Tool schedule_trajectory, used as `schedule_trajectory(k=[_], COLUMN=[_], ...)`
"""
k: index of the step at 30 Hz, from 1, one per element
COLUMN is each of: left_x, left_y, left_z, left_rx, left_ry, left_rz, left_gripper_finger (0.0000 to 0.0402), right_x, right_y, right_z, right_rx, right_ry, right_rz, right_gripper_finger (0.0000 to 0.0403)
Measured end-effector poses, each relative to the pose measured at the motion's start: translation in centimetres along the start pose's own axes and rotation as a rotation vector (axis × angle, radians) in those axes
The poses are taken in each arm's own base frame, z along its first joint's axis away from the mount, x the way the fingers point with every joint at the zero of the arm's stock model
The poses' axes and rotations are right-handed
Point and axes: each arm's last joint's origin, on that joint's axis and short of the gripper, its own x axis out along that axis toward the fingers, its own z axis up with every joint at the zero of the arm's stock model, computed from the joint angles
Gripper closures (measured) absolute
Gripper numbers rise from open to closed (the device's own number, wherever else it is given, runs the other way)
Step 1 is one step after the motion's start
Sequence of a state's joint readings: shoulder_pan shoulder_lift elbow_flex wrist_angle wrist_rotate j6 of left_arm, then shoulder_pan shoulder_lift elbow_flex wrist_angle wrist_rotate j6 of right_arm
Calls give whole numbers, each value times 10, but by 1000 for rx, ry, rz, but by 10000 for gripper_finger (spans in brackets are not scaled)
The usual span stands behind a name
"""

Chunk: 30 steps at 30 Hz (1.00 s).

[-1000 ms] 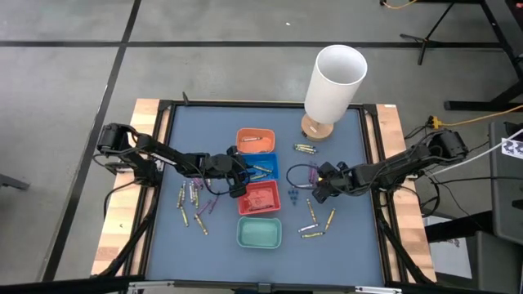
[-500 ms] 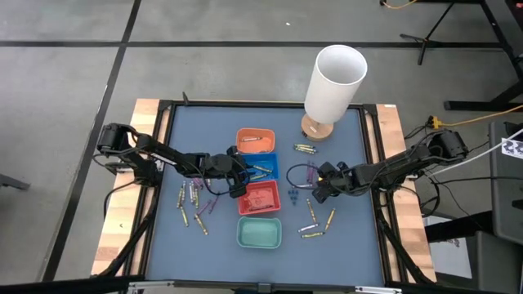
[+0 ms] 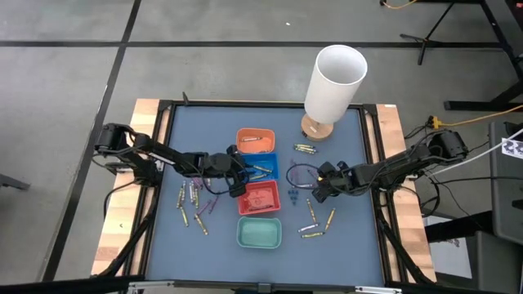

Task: Sort crayons
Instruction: Put the purple crayon into the red bin

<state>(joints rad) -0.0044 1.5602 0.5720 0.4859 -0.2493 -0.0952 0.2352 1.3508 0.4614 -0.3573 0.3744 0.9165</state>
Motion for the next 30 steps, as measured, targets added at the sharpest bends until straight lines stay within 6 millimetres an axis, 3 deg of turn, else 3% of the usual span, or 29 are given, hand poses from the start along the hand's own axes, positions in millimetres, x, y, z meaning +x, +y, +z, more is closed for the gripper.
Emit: schedule_trajectory(k=[13,22,30], left_x=[-31,-60,-83], left_y=[5,10,9], left_z=[26,30,26], left_rx=[-20,-9,-58], left_ry=[-82,-1,80], left_rz=[-9,-9,-21], left_gripper_finger=[310,310,310], right_x=[-30,-55,-63], right_y=[18,43,70], right_z=[29,61,85], right_rx=[-142,-322,-510], right_ry=[40,-100,-362], right_rz=[-60,39,246], right_gripper_finger=[382,382,382])
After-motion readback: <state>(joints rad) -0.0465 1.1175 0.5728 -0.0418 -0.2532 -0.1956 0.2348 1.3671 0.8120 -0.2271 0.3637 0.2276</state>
